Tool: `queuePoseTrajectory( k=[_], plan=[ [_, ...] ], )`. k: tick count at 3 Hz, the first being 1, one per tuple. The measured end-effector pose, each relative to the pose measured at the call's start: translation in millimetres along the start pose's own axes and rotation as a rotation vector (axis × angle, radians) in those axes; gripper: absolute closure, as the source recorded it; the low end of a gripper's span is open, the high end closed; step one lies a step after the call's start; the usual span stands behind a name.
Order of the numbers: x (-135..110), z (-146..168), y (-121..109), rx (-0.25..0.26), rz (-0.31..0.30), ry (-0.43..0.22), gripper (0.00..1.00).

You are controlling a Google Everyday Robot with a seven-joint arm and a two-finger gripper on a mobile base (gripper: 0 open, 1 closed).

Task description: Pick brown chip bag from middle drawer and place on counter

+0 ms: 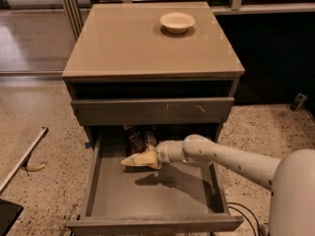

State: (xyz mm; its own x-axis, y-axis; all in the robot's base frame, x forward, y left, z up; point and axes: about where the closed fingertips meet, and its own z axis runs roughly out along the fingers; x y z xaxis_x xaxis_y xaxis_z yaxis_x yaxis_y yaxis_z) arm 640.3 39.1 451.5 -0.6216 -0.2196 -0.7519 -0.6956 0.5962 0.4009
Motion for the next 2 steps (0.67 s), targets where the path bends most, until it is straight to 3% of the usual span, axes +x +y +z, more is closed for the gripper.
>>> queuePoseTrajectory(
  k=[2],
  plan=[
    [-4.8, 42.2, -0.9, 0.084, -0.043, -0.018, 0.0]
  ],
)
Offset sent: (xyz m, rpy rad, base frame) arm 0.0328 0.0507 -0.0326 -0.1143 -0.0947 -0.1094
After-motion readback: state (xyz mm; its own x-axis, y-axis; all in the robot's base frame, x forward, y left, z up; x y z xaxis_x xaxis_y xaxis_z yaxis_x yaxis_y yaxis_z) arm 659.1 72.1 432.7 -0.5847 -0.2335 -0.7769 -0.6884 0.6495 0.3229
